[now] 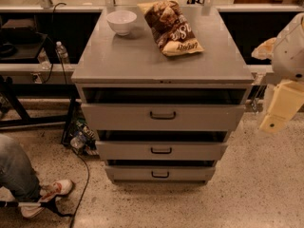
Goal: Open top drawer
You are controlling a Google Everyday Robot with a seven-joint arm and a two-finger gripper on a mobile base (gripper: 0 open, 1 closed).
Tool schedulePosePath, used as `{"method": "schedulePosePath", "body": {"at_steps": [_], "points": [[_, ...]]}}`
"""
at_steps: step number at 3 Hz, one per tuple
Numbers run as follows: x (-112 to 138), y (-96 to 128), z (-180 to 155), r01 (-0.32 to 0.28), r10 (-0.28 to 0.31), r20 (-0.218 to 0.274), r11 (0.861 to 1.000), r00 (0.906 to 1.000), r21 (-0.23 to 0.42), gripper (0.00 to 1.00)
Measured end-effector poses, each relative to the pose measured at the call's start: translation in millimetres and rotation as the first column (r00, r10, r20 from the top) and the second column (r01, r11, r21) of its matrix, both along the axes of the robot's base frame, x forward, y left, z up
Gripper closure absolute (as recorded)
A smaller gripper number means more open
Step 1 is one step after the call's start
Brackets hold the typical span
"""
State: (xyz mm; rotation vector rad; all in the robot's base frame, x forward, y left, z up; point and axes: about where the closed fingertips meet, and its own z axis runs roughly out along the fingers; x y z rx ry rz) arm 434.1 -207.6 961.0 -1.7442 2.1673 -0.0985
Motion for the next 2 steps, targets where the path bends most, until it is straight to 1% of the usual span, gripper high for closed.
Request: {"method": "schedulePosePath", "body": {"at_steps": [1,2], "points": [[-7,8,-46,-0.042,0.042,0.001,0.999,0.9991,0.03,0.0],[5,21,-105,-0.094,0.093,0.019,0.993,0.9955,0.076,0.0]]}}
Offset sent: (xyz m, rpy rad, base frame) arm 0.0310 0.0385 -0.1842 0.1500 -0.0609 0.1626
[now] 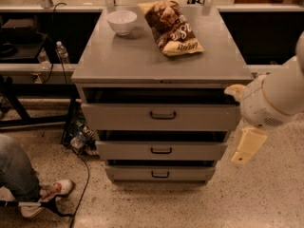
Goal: Open top drawer
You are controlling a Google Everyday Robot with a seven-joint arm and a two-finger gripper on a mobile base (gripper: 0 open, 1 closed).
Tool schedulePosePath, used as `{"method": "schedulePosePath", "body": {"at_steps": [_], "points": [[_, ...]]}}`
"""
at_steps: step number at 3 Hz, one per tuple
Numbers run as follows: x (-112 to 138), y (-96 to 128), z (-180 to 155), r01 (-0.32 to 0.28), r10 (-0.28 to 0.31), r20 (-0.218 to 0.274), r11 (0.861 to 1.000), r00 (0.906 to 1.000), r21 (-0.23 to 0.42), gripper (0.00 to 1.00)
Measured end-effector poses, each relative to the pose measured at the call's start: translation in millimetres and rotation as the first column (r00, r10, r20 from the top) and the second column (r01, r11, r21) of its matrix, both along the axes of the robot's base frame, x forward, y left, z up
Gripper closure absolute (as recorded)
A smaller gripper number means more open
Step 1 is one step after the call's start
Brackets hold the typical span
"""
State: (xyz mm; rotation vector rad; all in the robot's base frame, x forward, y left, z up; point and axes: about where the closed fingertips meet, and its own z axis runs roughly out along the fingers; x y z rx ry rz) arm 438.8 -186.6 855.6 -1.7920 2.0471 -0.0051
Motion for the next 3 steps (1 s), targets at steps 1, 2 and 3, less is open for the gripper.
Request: {"method": "schedulePosePath", "body": {"at_steps": [1,2,3], "points": [[9,2,0,0.004,-0.004,0.042,1.0,0.9991,0.005,0.0],[12,2,-2,0.003,-0.003,0.044,1.0,0.999,0.002,0.0],[39,4,-27,-0.009,0.011,0.061,0.999,0.9981,-0.032,0.0]]}}
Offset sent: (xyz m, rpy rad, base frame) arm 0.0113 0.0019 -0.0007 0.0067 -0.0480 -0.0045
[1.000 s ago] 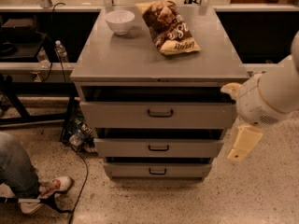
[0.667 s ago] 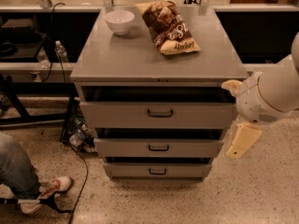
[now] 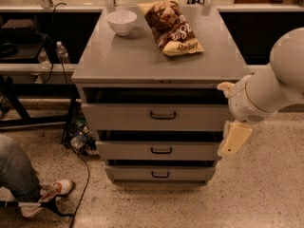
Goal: Open top drawer
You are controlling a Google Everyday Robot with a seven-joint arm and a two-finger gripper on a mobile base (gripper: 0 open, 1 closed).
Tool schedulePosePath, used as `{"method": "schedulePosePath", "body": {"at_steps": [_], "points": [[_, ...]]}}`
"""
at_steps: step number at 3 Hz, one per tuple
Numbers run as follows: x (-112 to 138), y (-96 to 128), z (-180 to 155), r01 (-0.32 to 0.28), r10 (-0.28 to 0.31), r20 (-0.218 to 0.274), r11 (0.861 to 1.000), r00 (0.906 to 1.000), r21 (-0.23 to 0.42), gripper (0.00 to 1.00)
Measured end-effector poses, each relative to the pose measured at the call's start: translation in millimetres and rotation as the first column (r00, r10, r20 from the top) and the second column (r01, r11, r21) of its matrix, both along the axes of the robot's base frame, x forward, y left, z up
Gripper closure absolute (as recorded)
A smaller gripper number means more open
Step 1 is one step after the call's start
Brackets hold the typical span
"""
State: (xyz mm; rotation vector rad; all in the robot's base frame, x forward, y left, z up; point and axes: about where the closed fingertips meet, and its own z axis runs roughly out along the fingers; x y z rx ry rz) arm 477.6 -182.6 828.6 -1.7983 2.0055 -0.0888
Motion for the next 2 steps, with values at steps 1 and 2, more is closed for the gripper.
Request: {"method": "schedulePosePath", "body": {"at_steps": [1,2], "points": [[39,3,-37,-0.018,0.018,0.017,0.999,0.9997,-0.03,0.0],[78,-2,-87,-0.004,0.003,-0.004,0.999,1.0,-0.05,0.0]]}}
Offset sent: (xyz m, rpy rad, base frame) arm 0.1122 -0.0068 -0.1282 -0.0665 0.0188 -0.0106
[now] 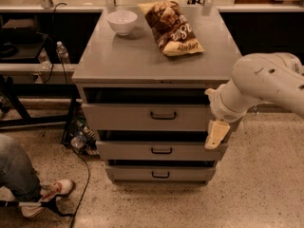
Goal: Open top drawer
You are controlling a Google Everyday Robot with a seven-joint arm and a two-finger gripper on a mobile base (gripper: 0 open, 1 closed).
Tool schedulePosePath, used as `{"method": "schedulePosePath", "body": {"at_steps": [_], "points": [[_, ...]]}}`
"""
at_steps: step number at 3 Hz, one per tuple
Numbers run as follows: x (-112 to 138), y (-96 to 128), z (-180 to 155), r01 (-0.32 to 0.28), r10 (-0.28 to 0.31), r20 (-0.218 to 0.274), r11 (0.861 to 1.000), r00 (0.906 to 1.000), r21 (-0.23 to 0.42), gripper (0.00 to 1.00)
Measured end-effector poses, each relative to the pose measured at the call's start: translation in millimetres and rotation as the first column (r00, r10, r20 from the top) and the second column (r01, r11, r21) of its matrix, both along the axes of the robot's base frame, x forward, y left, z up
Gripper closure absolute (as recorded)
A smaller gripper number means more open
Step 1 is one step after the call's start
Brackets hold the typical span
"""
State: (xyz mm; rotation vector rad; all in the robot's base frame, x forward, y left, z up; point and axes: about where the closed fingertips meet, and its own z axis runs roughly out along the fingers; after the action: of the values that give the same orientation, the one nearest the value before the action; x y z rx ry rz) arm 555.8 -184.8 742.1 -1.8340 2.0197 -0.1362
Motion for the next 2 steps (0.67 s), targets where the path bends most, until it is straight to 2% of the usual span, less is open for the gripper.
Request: {"method": "schedulePosePath", "body": {"at_steps": [2], "points": [[23,-18,-46,0.039,-0.04,-0.034,0.999,0.9986,-0.008,0.0]]}}
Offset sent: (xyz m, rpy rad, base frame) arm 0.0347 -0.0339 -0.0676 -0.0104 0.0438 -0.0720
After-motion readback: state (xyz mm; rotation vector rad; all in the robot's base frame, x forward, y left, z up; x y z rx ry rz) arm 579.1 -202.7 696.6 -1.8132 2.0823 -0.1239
